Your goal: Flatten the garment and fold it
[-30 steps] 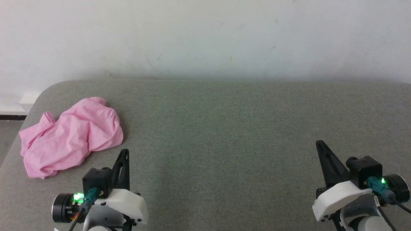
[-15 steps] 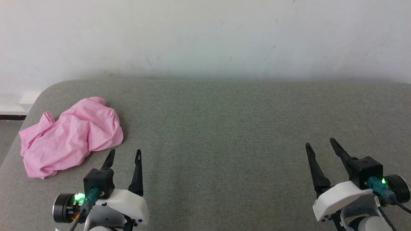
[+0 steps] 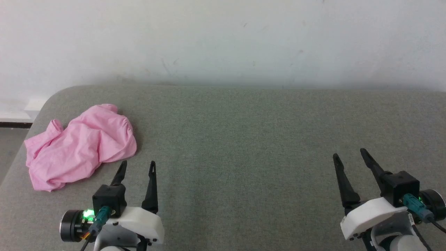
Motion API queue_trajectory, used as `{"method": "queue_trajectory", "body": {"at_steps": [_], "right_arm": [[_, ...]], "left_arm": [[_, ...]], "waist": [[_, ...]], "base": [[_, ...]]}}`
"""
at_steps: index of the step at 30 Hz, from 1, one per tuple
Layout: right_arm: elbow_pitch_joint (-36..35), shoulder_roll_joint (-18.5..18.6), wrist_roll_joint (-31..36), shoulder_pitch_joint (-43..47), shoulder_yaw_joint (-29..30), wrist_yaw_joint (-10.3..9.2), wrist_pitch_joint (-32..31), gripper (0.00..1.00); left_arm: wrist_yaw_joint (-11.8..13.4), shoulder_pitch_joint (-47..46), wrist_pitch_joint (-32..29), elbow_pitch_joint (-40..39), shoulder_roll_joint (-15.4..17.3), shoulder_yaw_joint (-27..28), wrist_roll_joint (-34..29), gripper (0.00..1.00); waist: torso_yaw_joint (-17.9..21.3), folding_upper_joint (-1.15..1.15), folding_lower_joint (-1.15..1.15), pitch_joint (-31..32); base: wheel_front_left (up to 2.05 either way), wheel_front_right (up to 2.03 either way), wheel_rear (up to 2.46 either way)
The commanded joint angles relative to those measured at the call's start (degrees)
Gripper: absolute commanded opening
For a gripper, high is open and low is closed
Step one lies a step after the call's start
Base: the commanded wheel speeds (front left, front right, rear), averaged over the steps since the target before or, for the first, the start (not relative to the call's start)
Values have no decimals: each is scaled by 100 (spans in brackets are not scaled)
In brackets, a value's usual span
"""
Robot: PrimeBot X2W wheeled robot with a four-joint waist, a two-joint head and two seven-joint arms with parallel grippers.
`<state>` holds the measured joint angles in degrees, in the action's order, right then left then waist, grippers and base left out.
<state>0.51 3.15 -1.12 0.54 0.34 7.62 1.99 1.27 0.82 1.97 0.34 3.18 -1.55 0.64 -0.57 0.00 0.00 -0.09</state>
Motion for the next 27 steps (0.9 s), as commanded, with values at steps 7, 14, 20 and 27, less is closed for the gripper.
{"method": "queue_trajectory", "body": {"at_steps": [7, 14, 20, 27], "right_arm": [[-23, -6, -57, 71, 14, -3, 134, 100], [-6, -7, -72, 115, -6, -4, 217, 100], [13, -9, -115, 152, -24, -4, 289, 100], [44, -10, -156, 186, -50, -5, 373, 100]], "left_arm": [[78, 108, 135, -45, -7, -49, 74, 100], [118, 174, 218, -72, -8, -79, 83, 100], [129, 237, 290, -87, -9, -91, 81, 100], [123, 288, 374, -99, -8, -95, 84, 100]], "waist": [[-157, 0, 0, 32], [-364, 0, 0, 74], [-579, 0, 0, 118], [-832, 0, 0, 158]], "base": [[0, 0, 0], [0, 0, 0], [0, 0, 0], [0, 0, 0]]}}
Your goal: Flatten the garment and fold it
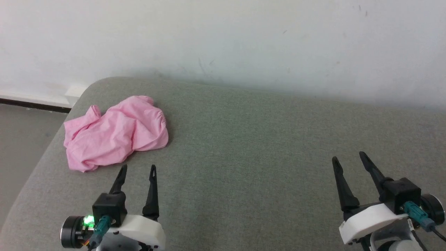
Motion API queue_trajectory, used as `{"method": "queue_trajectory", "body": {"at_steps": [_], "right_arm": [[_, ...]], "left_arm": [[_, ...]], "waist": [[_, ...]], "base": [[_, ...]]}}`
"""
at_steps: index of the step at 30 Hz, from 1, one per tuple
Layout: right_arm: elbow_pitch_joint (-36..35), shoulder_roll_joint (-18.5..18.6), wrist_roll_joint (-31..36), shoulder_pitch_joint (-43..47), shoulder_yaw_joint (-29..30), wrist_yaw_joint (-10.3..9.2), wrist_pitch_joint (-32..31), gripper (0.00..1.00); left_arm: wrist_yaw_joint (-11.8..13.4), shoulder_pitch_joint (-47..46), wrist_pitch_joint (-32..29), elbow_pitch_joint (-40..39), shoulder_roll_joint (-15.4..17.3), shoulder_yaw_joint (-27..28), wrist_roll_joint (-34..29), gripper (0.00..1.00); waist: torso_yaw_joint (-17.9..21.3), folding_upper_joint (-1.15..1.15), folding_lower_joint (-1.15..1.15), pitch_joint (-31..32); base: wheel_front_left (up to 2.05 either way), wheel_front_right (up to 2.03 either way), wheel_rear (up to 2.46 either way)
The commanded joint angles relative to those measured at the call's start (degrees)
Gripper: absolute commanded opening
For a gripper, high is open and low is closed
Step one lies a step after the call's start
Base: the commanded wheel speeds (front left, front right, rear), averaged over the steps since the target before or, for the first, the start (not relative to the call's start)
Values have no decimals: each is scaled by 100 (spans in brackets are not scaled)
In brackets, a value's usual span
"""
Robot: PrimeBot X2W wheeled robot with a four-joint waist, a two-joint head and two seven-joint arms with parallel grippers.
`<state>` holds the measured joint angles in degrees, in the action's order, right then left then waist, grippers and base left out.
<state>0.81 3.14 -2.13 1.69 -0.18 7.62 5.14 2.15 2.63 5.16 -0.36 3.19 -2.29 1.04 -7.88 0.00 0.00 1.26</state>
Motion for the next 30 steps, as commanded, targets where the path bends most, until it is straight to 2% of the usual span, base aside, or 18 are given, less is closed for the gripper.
{"method": "queue_trajectory", "body": {"at_steps": [1, 30], "right_arm": [[16, -9, -62, 77, 2, -5, 71, 100], [118, -15, -291, 198, -74, -8, 405, 100]], "left_arm": [[39, 116, 67, -35, -9, -26, 43, 100], [87, 293, 402, -104, -10, -104, 50, 100]], "waist": [[-137, 0, 0, 26], [-1331, 0, 0, 143]], "base": [[0, 0, 0], [0, 0, 0]]}}
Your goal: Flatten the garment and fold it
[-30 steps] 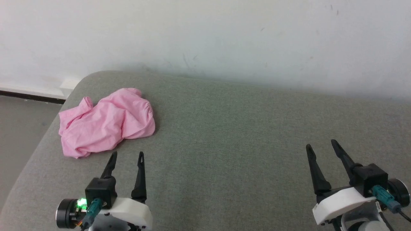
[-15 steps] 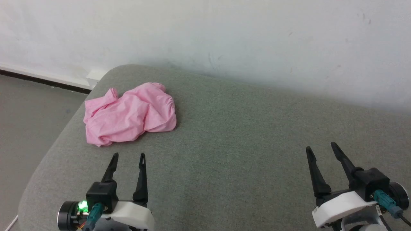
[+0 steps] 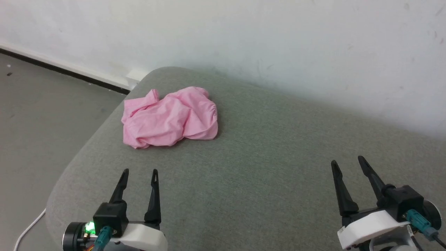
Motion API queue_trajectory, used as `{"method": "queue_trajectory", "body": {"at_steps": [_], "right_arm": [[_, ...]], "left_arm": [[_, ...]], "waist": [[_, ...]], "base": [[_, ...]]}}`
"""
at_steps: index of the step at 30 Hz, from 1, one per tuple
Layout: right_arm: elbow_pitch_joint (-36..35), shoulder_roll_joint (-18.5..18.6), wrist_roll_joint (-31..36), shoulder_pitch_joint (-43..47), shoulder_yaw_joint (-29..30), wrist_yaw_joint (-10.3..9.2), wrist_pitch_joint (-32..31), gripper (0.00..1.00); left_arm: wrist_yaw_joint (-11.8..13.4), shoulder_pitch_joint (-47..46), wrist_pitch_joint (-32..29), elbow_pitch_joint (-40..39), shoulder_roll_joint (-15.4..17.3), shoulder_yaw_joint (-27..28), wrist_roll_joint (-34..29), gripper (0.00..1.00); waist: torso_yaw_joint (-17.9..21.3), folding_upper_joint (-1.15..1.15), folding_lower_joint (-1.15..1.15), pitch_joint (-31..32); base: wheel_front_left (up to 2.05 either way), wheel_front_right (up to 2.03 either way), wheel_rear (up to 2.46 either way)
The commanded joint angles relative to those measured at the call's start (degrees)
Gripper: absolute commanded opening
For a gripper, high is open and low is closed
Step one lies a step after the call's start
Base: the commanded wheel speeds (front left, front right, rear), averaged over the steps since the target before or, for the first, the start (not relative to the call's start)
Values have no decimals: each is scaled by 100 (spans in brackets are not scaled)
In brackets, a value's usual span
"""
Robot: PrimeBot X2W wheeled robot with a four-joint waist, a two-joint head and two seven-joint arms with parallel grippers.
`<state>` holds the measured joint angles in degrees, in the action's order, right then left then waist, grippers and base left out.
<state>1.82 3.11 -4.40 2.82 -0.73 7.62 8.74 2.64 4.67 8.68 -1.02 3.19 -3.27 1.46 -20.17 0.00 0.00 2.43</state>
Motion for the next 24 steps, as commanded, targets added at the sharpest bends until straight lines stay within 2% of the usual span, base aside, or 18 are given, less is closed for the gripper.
{"method": "queue_trajectory", "body": {"at_steps": [1, 24], "right_arm": [[21, -14, -73, 90, -23, -8, 57, 100], [77, -18, -236, 170, -89, -10, 332, 100]], "left_arm": [[42, 99, 61, -44, -10, -12, 5, 100], [99, 225, 337, -116, -18, -128, 13, 100]], "waist": [[-141, 0, 0, 31], [-835, 0, 0, 36]], "base": [[0, 0, 0], [0, 0, 0]]}}
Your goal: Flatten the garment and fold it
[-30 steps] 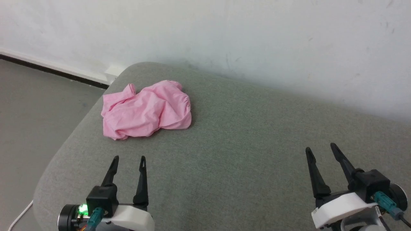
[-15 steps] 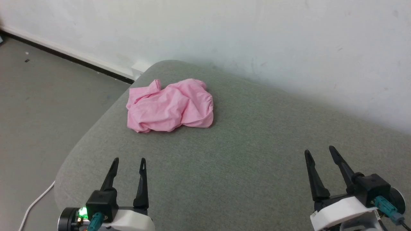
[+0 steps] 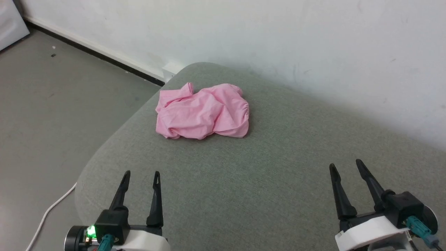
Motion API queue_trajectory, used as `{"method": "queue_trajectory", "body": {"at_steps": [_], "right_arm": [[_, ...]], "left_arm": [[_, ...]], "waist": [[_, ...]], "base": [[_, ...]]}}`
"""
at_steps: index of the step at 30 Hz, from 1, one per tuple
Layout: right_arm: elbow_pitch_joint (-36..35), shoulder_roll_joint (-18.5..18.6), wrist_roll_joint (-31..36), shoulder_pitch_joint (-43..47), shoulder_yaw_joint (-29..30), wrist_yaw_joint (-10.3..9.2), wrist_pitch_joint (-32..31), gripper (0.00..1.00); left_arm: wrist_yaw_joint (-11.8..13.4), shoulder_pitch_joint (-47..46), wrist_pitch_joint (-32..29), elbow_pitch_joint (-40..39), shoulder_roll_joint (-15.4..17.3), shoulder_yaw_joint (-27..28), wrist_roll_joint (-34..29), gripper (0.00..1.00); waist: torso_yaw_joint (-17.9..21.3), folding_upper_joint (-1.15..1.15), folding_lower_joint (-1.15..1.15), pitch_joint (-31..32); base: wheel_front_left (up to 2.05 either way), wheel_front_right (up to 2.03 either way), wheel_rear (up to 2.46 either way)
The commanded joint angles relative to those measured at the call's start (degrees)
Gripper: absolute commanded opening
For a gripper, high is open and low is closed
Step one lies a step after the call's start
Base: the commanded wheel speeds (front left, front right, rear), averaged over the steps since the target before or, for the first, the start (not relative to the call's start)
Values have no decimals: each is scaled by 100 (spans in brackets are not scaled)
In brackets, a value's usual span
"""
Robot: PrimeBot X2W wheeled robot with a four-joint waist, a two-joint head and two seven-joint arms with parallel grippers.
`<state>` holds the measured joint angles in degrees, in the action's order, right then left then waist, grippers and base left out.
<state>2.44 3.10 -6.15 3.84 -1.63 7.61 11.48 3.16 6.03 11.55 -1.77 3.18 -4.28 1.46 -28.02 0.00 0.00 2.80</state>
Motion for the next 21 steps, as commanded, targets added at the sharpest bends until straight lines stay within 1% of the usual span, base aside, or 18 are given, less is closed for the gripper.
{"method": "queue_trajectory", "body": {"at_steps": [1, 21], "right_arm": [[17, -18, -68, 72, -1, -9, 70, 100], [64, -22, -159, 92, -22, -12, 309, 100]], "left_arm": [[52, 92, 62, -44, -17, -35, 13, 100], [178, 165, 302, -130, -26, -200, 69, 100]], "waist": [[-77, 0, 0, 0], [-571, 0, 0, -75]], "base": [[0, 0, 0], [0, 0, 0]]}}
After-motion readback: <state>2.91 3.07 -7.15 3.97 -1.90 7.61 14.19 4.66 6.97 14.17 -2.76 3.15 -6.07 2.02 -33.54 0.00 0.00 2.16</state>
